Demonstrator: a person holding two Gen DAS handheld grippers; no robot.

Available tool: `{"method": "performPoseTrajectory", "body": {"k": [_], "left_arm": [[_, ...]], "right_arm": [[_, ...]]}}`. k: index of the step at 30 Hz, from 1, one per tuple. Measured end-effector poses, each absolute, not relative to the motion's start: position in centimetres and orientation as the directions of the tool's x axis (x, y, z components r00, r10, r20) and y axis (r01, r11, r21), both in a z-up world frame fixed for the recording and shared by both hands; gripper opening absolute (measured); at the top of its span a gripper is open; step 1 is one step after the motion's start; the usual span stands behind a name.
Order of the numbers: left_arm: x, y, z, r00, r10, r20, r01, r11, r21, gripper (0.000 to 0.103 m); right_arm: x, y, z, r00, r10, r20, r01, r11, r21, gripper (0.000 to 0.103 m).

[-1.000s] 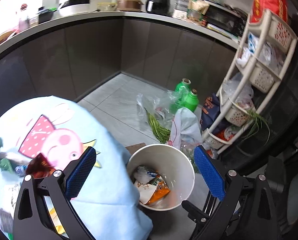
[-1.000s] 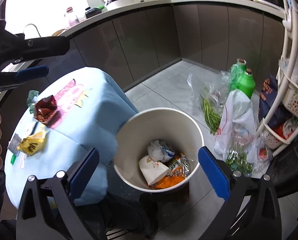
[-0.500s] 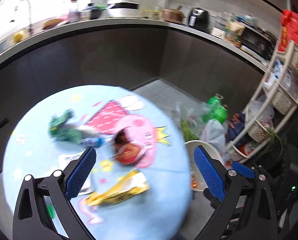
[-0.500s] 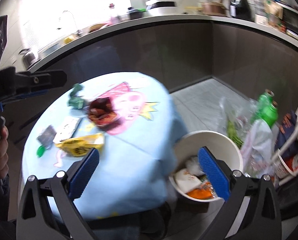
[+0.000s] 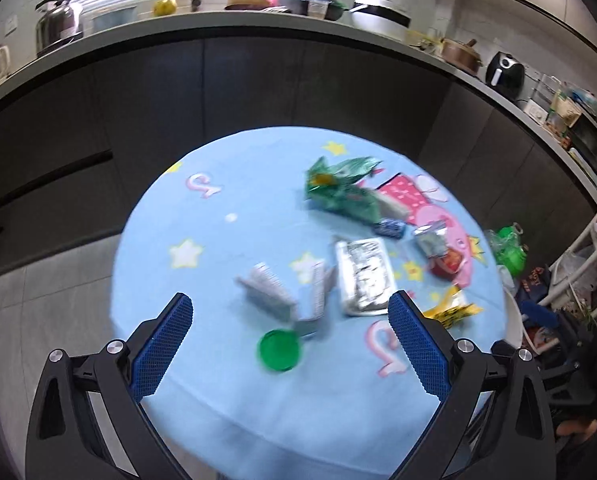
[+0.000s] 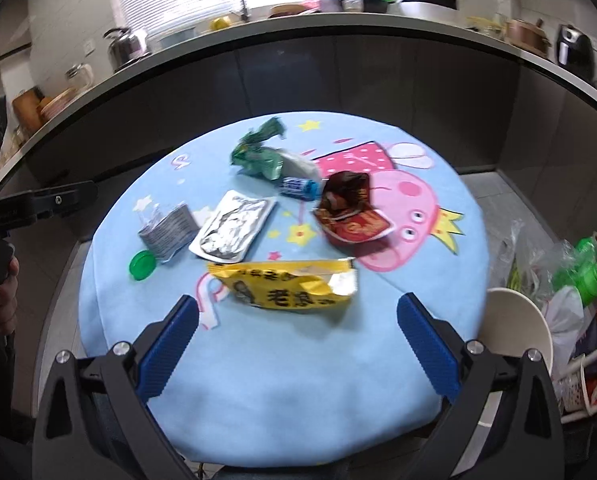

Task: Collect trash
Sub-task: 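Move both open tools back over the table, then grasp the yellow snack wrapper with the right gripper while the left grasps the white paper packet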

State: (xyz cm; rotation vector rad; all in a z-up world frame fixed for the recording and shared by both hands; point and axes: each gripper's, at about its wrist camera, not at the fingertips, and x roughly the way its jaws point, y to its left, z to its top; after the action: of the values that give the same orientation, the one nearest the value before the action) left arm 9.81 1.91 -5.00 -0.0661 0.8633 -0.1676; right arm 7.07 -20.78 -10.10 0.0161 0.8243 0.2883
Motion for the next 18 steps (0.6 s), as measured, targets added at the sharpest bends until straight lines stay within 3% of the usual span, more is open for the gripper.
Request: {"method": "performPoseTrajectory", "body": {"k": [8, 14, 16, 18], "left_arm": [[7.6, 5.1, -7.2, 0.604, -0.213, -0.768, 0.138, 0.977, -0.162, 0.094], [8.1, 3.4, -8.1, 0.586, -0.255, -0.769, 0.206, 0.965, -0.163, 0.093], [8.5, 2.8, -8.5, 0.580, -0.263, -0.771, 0.229, 0.961, -0.155, 0.089], [9.2, 2.3, -9.2, 0.561, -0.281, -0.779, 0.252, 0.954, -0.162, 0.083]], "right_arm": [[11.2, -16.6, -11.7, 0.546, 0.352, -0.760, -0.439, 0.893, 0.098, 0.099], [12.5, -16.5, -13.4, 0.488, 0.378, -0.787, -0.464, 0.876, 0.132, 0.099], [12.1, -16.8, -13.7, 0.483, 0.373, -0.792, -0.458, 0.879, 0.135, 0.098], [11.5, -17.0, -13.8, 0.479, 0.369, -0.796, -0.448, 0.883, 0.140, 0.086]]}}
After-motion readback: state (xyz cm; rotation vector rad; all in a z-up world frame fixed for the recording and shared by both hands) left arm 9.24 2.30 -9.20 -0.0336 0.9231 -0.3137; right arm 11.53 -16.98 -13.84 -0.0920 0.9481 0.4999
